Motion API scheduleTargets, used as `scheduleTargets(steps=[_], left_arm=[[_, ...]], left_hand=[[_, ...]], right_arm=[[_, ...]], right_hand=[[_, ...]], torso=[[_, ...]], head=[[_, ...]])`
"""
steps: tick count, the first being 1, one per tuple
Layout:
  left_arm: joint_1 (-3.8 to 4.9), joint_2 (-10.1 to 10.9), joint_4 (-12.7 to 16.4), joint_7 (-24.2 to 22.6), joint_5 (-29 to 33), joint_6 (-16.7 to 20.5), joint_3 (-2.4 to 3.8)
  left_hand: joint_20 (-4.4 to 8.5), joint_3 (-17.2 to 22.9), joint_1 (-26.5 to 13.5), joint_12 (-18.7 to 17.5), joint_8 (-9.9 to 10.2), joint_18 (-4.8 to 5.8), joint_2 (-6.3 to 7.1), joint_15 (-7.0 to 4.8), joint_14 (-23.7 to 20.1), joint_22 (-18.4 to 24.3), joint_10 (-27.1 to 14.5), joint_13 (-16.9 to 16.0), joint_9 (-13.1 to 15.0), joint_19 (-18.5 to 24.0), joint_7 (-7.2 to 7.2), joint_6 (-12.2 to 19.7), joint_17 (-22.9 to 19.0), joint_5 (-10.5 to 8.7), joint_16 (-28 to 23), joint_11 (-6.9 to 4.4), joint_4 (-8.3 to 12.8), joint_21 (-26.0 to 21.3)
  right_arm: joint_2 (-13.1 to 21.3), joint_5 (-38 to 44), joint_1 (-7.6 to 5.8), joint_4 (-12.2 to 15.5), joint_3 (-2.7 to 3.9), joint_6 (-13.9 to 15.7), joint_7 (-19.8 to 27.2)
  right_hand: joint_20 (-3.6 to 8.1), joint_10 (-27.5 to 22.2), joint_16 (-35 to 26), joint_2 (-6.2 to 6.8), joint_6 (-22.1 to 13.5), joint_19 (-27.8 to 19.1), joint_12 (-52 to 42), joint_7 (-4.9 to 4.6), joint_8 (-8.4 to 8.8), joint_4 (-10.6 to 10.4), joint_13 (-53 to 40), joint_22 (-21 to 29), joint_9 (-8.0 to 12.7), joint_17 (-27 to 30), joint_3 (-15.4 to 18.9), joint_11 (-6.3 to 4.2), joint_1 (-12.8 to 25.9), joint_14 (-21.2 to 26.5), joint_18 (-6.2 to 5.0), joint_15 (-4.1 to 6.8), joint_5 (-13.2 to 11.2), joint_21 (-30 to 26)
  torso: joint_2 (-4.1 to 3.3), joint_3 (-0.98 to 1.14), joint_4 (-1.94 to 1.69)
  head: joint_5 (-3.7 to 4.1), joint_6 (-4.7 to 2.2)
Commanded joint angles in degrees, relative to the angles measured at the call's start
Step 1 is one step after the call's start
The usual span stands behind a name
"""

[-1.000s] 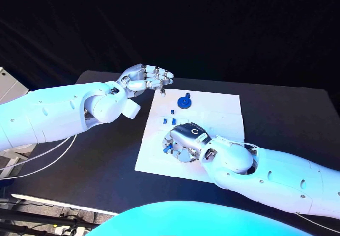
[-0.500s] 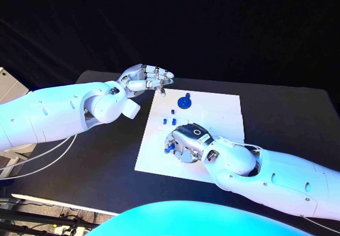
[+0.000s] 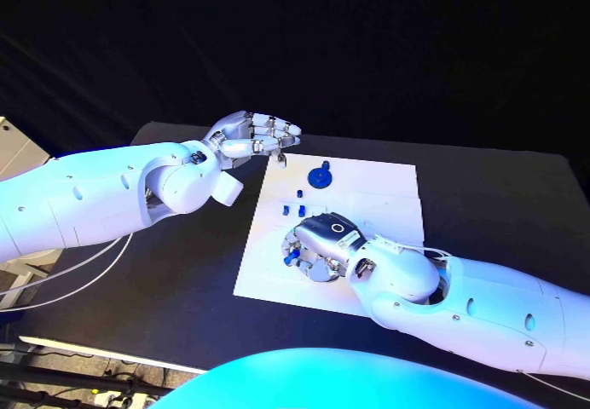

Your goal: Assemble the parts on the task board

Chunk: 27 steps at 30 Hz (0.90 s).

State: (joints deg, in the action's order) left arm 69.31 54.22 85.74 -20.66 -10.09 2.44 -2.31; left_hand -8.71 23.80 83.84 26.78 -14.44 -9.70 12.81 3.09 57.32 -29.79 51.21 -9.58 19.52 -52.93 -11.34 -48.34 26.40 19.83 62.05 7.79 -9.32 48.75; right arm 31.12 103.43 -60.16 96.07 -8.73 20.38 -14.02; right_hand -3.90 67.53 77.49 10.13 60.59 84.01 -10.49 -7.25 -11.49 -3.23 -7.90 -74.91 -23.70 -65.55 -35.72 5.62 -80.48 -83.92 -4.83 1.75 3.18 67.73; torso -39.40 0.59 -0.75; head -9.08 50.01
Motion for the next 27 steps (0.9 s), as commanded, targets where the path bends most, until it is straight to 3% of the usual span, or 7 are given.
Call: scheduleTargets(steps=[1, 14, 16, 20, 27], left_arm=[[0.02, -0.1, 0.1, -0.3, 0.4, -0.7, 0.03], [0.02, -0.1, 0.2, -0.1, 0.4, -0.7, 0.03], [0.02, -0.1, 0.2, -0.1, 0.4, -0.7, 0.03], [0.02, 0.0, 0.2, -0.1, 0.4, -0.8, 0.03], [0.02, 0.0, 0.2, -0.1, 0.4, -0.7, 0.03]], left_hand=[[0.05, -0.1, 0.0, -0.3, -0.4, -0.85, -0.38, 0.31, 0.1, 0.1, 0.4, 0.1, 0.1, -0.5, 0.08, -0.3, -0.1, -0.36, -0.3, -0.08, 0.2, -0.3], [0.08, -0.1, 0.1, -0.3, -0.4, -0.85, -0.49, 0.29, 0.1, 0.1, 0.5, 0.1, 0.1, -0.5, 0.10, -0.3, -0.1, -0.37, -0.3, -0.09, 0.3, -0.3], [0.08, -0.1, 0.1, -0.3, -0.4, -0.85, -0.49, 0.29, 0.1, 0.1, 0.5, 0.1, 0.1, -0.5, 0.10, -0.3, -0.1, -0.37, -0.3, -0.09, 0.3, -0.3], [0.08, -0.1, 0.1, -0.3, -0.4, -0.85, -0.49, 0.29, 0.1, 0.1, 0.5, 0.1, 0.1, -0.5, 0.10, -0.3, -0.1, -0.37, -0.3, -0.09, 0.3, -0.3], [0.08, -0.1, 0.1, -0.3, -0.4, -0.85, -0.49, 0.29, 0.1, 0.1, 0.5, 0.1, 0.1, -0.5, 0.10, -0.3, -0.1, -0.37, -0.3, -0.09, 0.3, -0.3]], right_arm=[[-0.4, 0.2, -0.16, -0.2, 0.01, -1.1, 0.1], [-1.6, 0.1, -0.41, -0.7, -0.03, -2.4, -0.8], [-1.7, 0.5, -0.45, -0.7, -0.04, -2.9, -1.3], [-1.4, 1.5, -0.47, -0.6, -0.06, -2.4, -2.1], [-1.0, 2.4, -0.47, -0.2, -0.07, -0.8, -2.7]], right_hand=[[-0.01, 1.5, 0.2, 0.81, -0.7, 1.9, 0.8, -0.07, 0.50, 1.2, 0.3, -5.3, 0.2, 0.0, -0.8, -2.14, 1.2, -1.5, 0.86, -0.44, 0.2, -0.4], [-0.38, -0.5, 0.6, 2.25, -1.9, 1.4, 2.6, -0.09, 1.25, 0.8, 0.5, -4.6, 0.2, -0.6, -0.2, -1.66, 3.2, -1.6, 0.57, -0.88, 0.2, -2.2], [-0.39, 0.5, 0.7, 1.81, -1.5, 1.4, 2.1, 0.03, 1.04, 1.0, 0.2, -4.7, 0.1, -0.7, -0.5, -1.91, 2.9, -1.6, 0.57, -0.75, 0.2, -2.0], [0.42, 4.9, 0.7, -0.21, 1.6, 1.8, -0.3, 0.85, -0.66, 3.5, -1.9, -5.4, -0.9, -0.7, -1.3, -3.41, 0.3, -1.6, 0.69, 0.47, 0.2, -0.7], [0.74, 5.8, 0.6, -0.60, 2.3, 2.0, -1.2, 1.03, -1.03, 4.7, -3.1, -5.9, -1.3, -0.7, -2.0, -3.68, 0.1, -1.5, 0.90, 0.77, 0.2, 0.3]], torso=[[0.04, 0.00, 0.01], [0.03, 0.00, -0.01], [0.03, 0.01, -0.01], [0.02, 0.03, 0.02], [0.03, 0.10, 0.06]], head=[[0.01, -0.01], [0.07, -0.01], [0.12, -0.01], [0.05, -0.01], [-0.01, -0.01]])
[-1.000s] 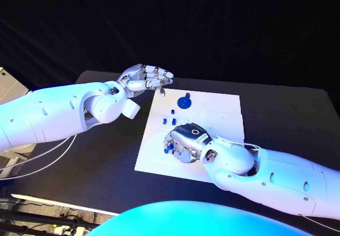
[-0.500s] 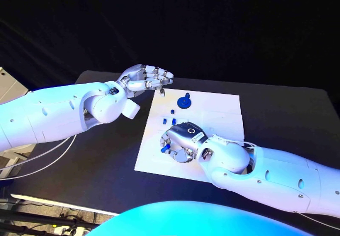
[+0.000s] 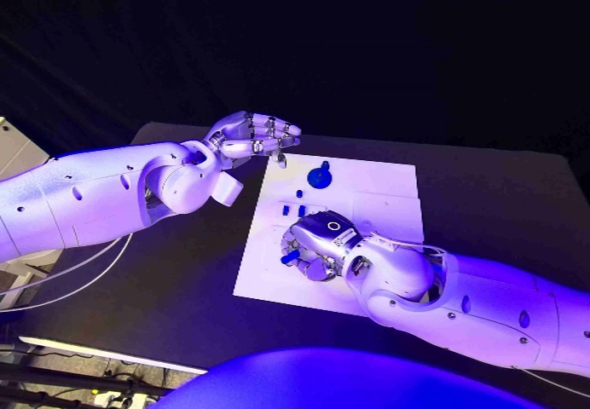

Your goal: Assemble the parts on the task board

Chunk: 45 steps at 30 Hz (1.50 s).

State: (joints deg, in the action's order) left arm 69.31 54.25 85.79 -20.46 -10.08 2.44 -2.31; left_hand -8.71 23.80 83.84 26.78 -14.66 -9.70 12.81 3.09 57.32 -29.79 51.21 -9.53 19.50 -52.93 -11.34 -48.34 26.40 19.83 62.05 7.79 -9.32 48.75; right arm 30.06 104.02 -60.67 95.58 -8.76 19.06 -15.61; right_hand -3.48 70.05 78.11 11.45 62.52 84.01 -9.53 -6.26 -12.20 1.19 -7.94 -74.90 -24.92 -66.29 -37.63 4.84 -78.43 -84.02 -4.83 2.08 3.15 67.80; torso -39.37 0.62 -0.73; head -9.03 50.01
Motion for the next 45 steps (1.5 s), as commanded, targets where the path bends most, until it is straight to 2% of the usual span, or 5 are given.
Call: scheduleTargets(steps=[1, 14, 28, 36, 45], left_arm=[[0.02, 0.0, 0.1, -0.3, 0.3, -0.7, 0.03], [0.02, 0.0, 0.1, -0.2, 0.4, -0.8, 0.03], [0.02, -0.1, 0.2, -0.1, 0.4, -0.8, 0.03], [0.02, -0.1, 0.2, -0.1, 0.4, -0.7, 0.03], [0.02, -0.1, 0.2, -0.1, 0.4, -0.7, 0.03]], left_hand=[[0.08, -0.1, 0.1, -0.3, -0.2, -0.85, -0.49, 0.29, 0.1, 0.1, 0.5, 0.1, 0.1, -0.5, 0.09, -0.3, 0.0, -0.36, -0.3, -0.09, 0.3, -0.3], [0.08, -0.1, 0.0, -0.3, -0.2, -0.84, -0.57, 0.29, 0.1, 0.1, 0.5, 0.1, 0.1, -0.5, 0.09, -0.4, 0.0, -0.37, -0.3, -0.09, 0.3, -0.3], [0.10, -0.1, 0.1, -0.3, -0.2, -0.85, -0.72, 0.27, 0.1, 0.1, 0.6, 0.1, 0.1, -0.5, 0.10, -0.4, 0.0, -0.34, -0.3, -0.10, 0.3, -0.3], [0.10, -0.1, 0.1, -0.3, -0.2, -0.85, -0.72, 0.27, 0.1, 0.1, 0.6, 0.1, 0.1, -0.5, 0.10, -0.4, 0.0, -0.34, -0.3, -0.10, 0.3, -0.3], [0.11, -0.1, 0.2, -0.4, -0.2, -0.85, -0.72, 0.27, 0.1, 0.1, 0.5, 0.2, 0.1, -0.5, 0.08, -0.4, 0.0, -0.35, -0.4, -0.10, 0.3, -0.3]], right_arm=[[0.1, 2.0, 0.04, 0.4, -0.04, 0.8, -1.2], [1.4, 2.4, -0.59, 2.5, -0.01, 0.5, -2.2], [-0.6, 5.1, -3.13, 3.3, -0.05, -10.3, -5.0], [-1.9, 6.7, -4.01, 3.3, -0.47, -16.0, -6.0], [-2.3, 8.2, -4.25, 3.2, -0.75, -18.0, -6.6]], right_hand=[[0.31, 3.3, 0.0, -1.91, 0.3, 2.0, -2.1, 0.04, -0.33, 0.3, -3.1, -5.9, -0.1, 0.0, -0.1, -2.91, -2.0, -1.5, 0.91, 0.45, 0.3, 0.2], [0.41, 3.4, 0.1, -1.78, 0.7, 2.1, -2.4, 0.08, -0.49, 0.6, -3.7, -6.1, -0.2, -0.2, -0.3, -2.97, -1.7, -1.5, 0.97, 0.53, 0.2, 0.6], [0.43, 3.4, 0.2, -1.73, 0.8, 2.1, -2.5, 0.10, -0.52, 0.7, -3.8, -6.2, -0.3, -0.4, -0.3, -2.99, -1.6, -1.6, 1.02, 0.54, 0.2, 0.8], [0.44, 3.4, 0.3, -1.71, 0.8, 2.1, -2.5, 0.13, -0.53, 0.7, -3.8, -6.2, -0.3, -0.7, -0.3, -3.01, -1.5, -1.6, 1.01, 0.55, 0.2, 0.8], [0.44, 3.4, 0.4, -1.72, 0.8, 2.2, -2.5, 0.14, -0.54, 0.7, -3.9, -6.3, -0.3, -0.8, -0.3, -3.01, -1.5, -1.6, 1.03, 0.55, 0.2, 0.9]], torso=[[-0.02, 0.09, 0.02], [0.05, -0.04, 0.04], [0.02, -0.08, -0.06], [0.02, -0.08, -0.04], [0.00, 0.01, -0.01]], head=[[-0.06, -0.01], [-0.05, -0.01], [-0.28, -0.01], [-0.43, -0.01], [-0.52, -0.01]])
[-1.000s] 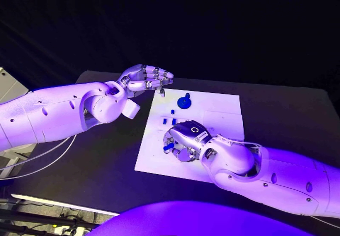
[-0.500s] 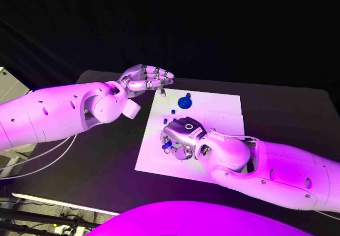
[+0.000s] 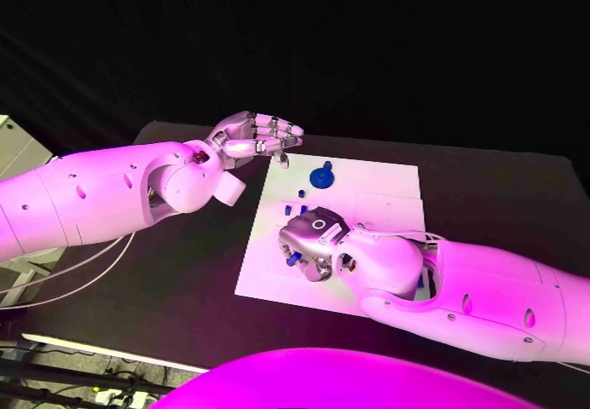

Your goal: Assemble the parts on the task board

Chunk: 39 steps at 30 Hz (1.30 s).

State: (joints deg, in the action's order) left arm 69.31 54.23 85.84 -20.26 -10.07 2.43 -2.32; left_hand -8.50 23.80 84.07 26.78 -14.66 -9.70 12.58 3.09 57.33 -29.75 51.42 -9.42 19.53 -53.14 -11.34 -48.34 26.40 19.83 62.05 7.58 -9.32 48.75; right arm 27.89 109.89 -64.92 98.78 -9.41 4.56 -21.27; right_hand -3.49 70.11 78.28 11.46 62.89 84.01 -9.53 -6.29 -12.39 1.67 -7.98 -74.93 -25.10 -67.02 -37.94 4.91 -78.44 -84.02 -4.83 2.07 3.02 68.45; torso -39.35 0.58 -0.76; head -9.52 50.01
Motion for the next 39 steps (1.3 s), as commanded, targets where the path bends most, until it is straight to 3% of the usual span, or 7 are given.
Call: scheduleTargets(steps=[1, 17, 34, 37, 39], left_arm=[[0.02, -0.1, 0.2, -0.3, 0.3, -0.7, 0.03], [0.02, -0.1, 0.1, -0.3, 0.3, -0.8, 0.03], [0.03, -0.2, 0.2, -0.2, 0.3, -0.7, 0.03], [0.03, -0.2, 0.2, -0.2, 0.4, -0.7, 0.03], [0.03, -0.2, 0.2, -0.2, 0.4, -0.7, 0.03]], left_hand=[[-0.09, -0.1, -0.1, -0.4, -0.2, -0.84, -0.49, 0.27, 0.1, 0.0, 0.3, 0.0, 0.0, -0.3, 0.08, -0.4, 0.0, -0.35, -0.4, 0.11, 0.3, -0.3], [-0.09, -0.1, -0.1, -0.4, -0.2, -0.84, -0.49, 0.27, 0.1, 0.0, 0.3, 0.0, 0.0, -0.3, 0.08, -0.4, 0.0, -0.35, -0.4, 0.11, 0.3, -0.3], [-0.09, -0.1, -0.1, -0.4, -0.2, -0.83, -0.49, 0.29, 0.1, 0.1, 0.3, 0.1, 0.0, -0.3, 0.03, -0.3, 0.0, -0.36, -0.4, 0.15, 0.3, -0.4], [-0.09, -0.1, -0.1, -0.4, -0.2, -0.83, -0.49, 0.29, 0.1, 0.1, 0.3, 0.1, 0.0, -0.3, 0.03, -0.3, 0.0, -0.36, -0.4, 0.15, 0.3, -0.4], [-0.09, -0.1, -0.1, -0.4, -0.2, -0.83, -0.49, 0.29, 0.1, 0.1, 0.3, 0.1, 0.0, -0.3, 0.03, -0.3, 0.0, -0.36, -0.4, 0.15, 0.3, -0.4]], right_arm=[[-0.1, 2.4, -0.01, 0.0, -0.11, -3.6, -1.0], [-0.9, 3.5, 0.06, -0.8, -0.33, -2.8, -1.6], [-2.2, 2.8, 0.16, -1.7, -1.34, -3.3, -0.5], [-2.2, 2.3, 0.16, -1.8, -1.41, -1.5, -0.3], [-2.2, 2.0, 0.16, -1.9, -1.44, -0.1, -0.1]], right_hand=[[0.45, 3.3, 0.2, -1.73, 0.4, 2.2, -2.5, 0.17, -0.34, 0.2, -3.8, -6.2, -0.1, 0.0, 0.0, -3.08, -1.5, -1.6, 1.03, 0.56, 0.4, 0.2], [0.47, 3.3, 0.2, -1.74, 0.4, 2.1, -2.5, 0.20, -0.35, 0.3, -3.9, -6.3, -0.1, 0.0, -0.1, -3.10, -1.4, -1.6, 1.04, 0.57, 0.4, 0.3], [0.54, 2.9, 0.0, -1.41, 0.3, 1.9, -2.5, 0.22, -0.26, 0.2, -4.5, -6.0, -0.2, 0.5, 0.2, -3.14, -0.2, -1.6, 0.91, 0.56, 0.3, -0.5], [0.52, 2.4, 0.0, -1.13, -0.8, 1.9, -2.4, 0.15, 0.43, -0.1, -5.0, -6.0, -0.1, 0.3, 0.7, -3.08, 0.8, -1.6, 0.92, 0.45, 0.3, -0.6], [0.27, -0.6, -0.6, -0.25, -3.4, 1.5, -0.8, -0.38, 1.96, -1.0, -4.8, -5.4, 0.4, 1.4, 1.6, -2.29, 2.7, -1.3, 0.70, -0.25, 0.3, -2.3]], torso=[[-0.02, 0.06, 0.04], [-0.04, 0.10, 0.04], [-0.02, -0.02, 0.03], [0.00, -0.01, 0.06], [0.02, 0.01, 0.03]], head=[[-0.06, -0.01], [0.16, -0.01], [0.14, -0.01], [0.09, -0.01], [0.08, -0.01]])
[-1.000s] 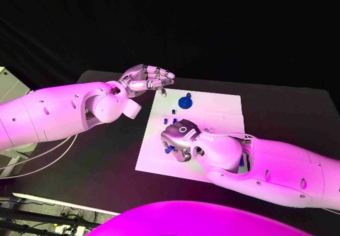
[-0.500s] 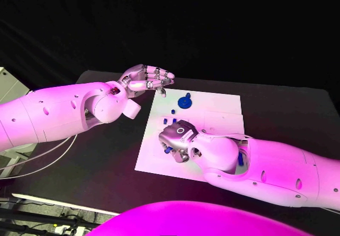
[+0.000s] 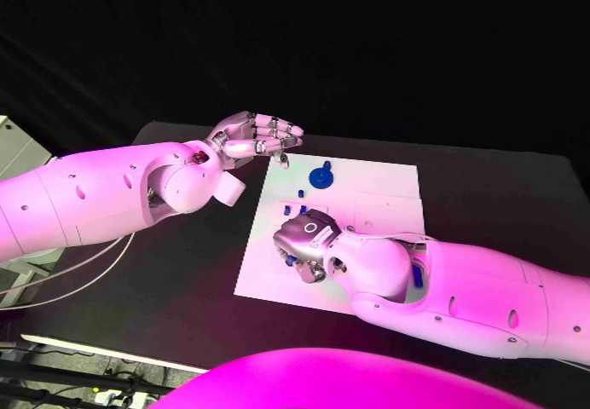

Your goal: Assemble the parts on the task board

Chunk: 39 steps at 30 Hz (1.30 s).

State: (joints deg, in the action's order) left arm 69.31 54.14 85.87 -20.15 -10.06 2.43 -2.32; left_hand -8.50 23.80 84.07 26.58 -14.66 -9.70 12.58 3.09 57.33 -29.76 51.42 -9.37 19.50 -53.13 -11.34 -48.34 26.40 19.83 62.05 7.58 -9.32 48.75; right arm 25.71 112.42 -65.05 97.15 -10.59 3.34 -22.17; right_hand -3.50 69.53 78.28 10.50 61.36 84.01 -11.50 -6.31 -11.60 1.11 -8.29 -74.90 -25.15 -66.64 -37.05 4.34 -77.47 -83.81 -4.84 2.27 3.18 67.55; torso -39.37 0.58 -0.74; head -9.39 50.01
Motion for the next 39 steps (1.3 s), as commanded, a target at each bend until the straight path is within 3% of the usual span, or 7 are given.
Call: scheduleTargets(steps=[1, 8, 20, 24, 27, 34, 39], left_arm=[[0.03, -0.1, 0.2, -0.3, 0.3, -0.7, 0.03], [0.03, 0.0, 0.2, -0.1, 0.4, -0.9, 0.03], [0.03, 0.1, 0.2, 0.0, 0.4, -1.1, 0.03], [0.03, 0.1, 0.1, 0.0, 0.4, -1.1, 0.03], [0.03, 0.2, 0.1, -0.1, 0.4, -1.1, 0.03], [0.02, 0.4, 0.2, -0.3, 0.4, -1.0, 0.00], [0.00, 0.8, 0.2, -0.6, 0.4, -0.7, -0.06]], left_hand=[[-0.09, -0.1, -0.1, -0.2, -0.2, -0.83, -0.49, 0.29, 0.1, 0.1, 0.3, 0.1, 0.0, -0.3, 0.03, -0.3, -0.1, -0.36, -0.4, 0.14, 0.3, -0.4], [-0.09, -0.1, -0.1, -0.2, -0.2, -0.83, -0.49, 0.29, 0.1, 0.1, 0.3, 0.1, 0.0, -0.3, 0.03, -0.3, -0.1, -0.36, -0.4, 0.14, 0.3, -0.4], [-0.09, -0.1, -0.1, -0.2, -0.2, -0.83, -0.49, 0.29, 0.1, 0.1, 0.3, 0.1, 0.0, -0.3, 0.03, -0.3, -0.1, -0.36, -0.4, 0.14, 0.3, -0.4], [-0.09, -0.1, -0.1, -0.2, -0.2, -0.83, -0.49, 0.29, 0.1, 0.1, 0.3, 0.1, 0.0, -0.3, 0.03, -0.3, -0.1, -0.36, -0.4, 0.14, 0.3, -0.4], [-0.09, -0.1, -0.1, -0.2, -0.2, -0.83, -0.49, 0.29, 0.1, 0.1, 0.3, 0.1, 0.0, -0.3, 0.03, -0.3, -0.1, -0.36, -0.4, 0.14, 0.3, -0.4], [-0.10, -0.2, -0.1, -0.2, -0.1, -0.82, -0.52, 0.31, 0.1, 0.1, 0.4, 0.1, 0.0, -0.3, 0.00, -0.2, -0.1, -0.35, -0.4, 0.17, 0.4, -0.4], [-0.10, -0.2, -0.1, -0.2, -0.1, -0.82, -0.52, 0.31, 0.1, 0.1, 0.4, 0.1, 0.0, -0.3, 0.00, -0.2, -0.1, -0.35, -0.4, 0.17, 0.4, -0.4]], right_arm=[[0.0, -0.6, 0.28, -0.3, -0.27, 1.5, 0.8], [0.5, -1.6, 0.29, -0.5, -0.31, 5.7, 1.8], [2.6, -2.7, 0.40, 0.3, -0.30, 10.0, 2.8], [4.9, -3.7, 0.44, 1.7, -0.09, 13.4, 3.4], [7.7, -6.1, 0.41, 3.2, 0.60, 16.8, 4.8], [17.1, -22.3, -0.96, 6.2, 2.35, 24.6, 9.8], [25.6, -37.8, -2.71, 7.1, 2.79, 26.4, 10.8]], right_hand=[[0.03, -1.9, -1.1, 1.26, -3.5, 1.1, 2.3, -0.53, 2.10, -0.8, -4.0, -4.9, 0.8, 1.8, 0.9, -1.25, 2.5, -1.2, 0.54, -0.78, 0.2, -2.7], [-2.43, -12.0, -9.2, 3.29, -10.2, -3.3, 6.7, 1.54, 6.07, -2.6, -1.0, 2.8, 2.1, 14.4, 5.2, 1.64, 3.0, 3.9, -2.10, -3.08, 0.2, -20.7], [-2.77, -14.1, -10.2, 2.39, -11.0, -3.1, 5.3, 1.18, 6.84, -4.0, 0.7, 4.7, 2.7, 16.2, 10.4, 1.94, 0.5, 4.2, -2.46, -3.33, 0.3, -23.5], [-2.99, -16.4, -10.7, 2.07, -12.0, -3.0, 4.3, 1.59, 7.46, -6.8, 2.1, 5.9, 3.2, 17.2, 15.8, 2.33, -1.9, 4.5, -2.64, -3.56, 0.5, -25.5], [-3.23, -19.1, -10.7, 2.63, -13.0, -2.5, 2.4, 2.00, 7.48, -14.0, 3.7, 6.9, 4.0, 17.8, 21.1, 2.65, -6.7, 4.4, -2.70, -3.83, 0.6, -26.8], [-1.96, -12.0, -9.7, 2.24, -9.4, -0.9, -3.1, -1.73, 5.71, -17.6, 3.6, 5.7, 4.1, 16.4, 20.4, 0.68, -7.3, 2.8, -2.31, -2.37, 0.3, -23.7], [-0.37, 0.6, -4.8, 1.27, -4.2, 2.1, -9.2, -0.81, 2.73, -17.7, -0.3, -0.3, 3.6, 8.0, 27.1, -1.59, -0.8, -0.5, -0.40, -0.41, 0.2, -11.0]], torso=[[0.03, 0.02, 0.01], [0.04, 0.07, 0.03], [-0.01, 0.11, 0.02], [0.04, 0.11, 0.08], [0.10, 0.09, 0.12], [0.26, 0.06, 0.41], [0.68, 0.04, 1.16]], head=[[-0.05, -0.01], [-0.04, -0.01], [0.17, -0.01], [0.31, -0.01], [0.55, -0.01], [2.28, -0.70], [4.82, -1.39]])
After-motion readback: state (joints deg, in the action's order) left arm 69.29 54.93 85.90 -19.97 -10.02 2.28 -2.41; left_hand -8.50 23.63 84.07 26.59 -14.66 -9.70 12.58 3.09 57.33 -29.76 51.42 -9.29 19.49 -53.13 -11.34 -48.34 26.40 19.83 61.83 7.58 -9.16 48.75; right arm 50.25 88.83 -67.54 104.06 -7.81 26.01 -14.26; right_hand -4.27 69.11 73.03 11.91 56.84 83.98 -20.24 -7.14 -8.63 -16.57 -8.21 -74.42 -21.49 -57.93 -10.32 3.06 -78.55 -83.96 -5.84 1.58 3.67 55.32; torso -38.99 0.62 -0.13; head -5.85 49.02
